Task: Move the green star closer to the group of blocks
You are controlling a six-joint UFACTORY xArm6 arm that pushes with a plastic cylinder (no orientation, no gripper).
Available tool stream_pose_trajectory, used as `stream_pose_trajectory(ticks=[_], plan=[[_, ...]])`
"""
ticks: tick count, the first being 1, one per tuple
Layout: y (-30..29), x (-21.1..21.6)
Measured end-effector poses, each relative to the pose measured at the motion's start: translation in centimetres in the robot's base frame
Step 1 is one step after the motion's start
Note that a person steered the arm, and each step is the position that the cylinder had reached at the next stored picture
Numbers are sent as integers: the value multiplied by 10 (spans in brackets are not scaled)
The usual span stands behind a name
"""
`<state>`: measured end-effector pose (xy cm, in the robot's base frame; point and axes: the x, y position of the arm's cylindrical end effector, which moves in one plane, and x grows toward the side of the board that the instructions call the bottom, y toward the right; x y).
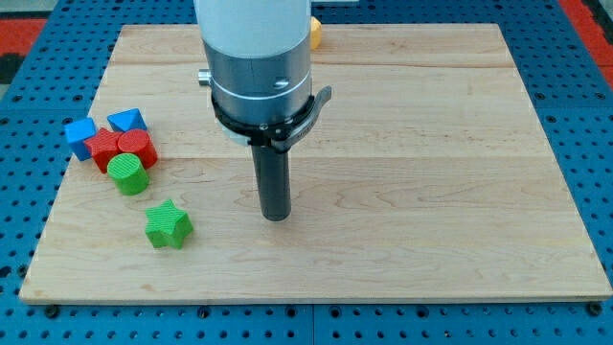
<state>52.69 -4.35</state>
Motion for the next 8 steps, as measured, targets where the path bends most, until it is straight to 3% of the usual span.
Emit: stream_pose_trajectory(ticks=[3, 6, 8], plan=[[-86, 26], [-193, 15], [-202, 39]])
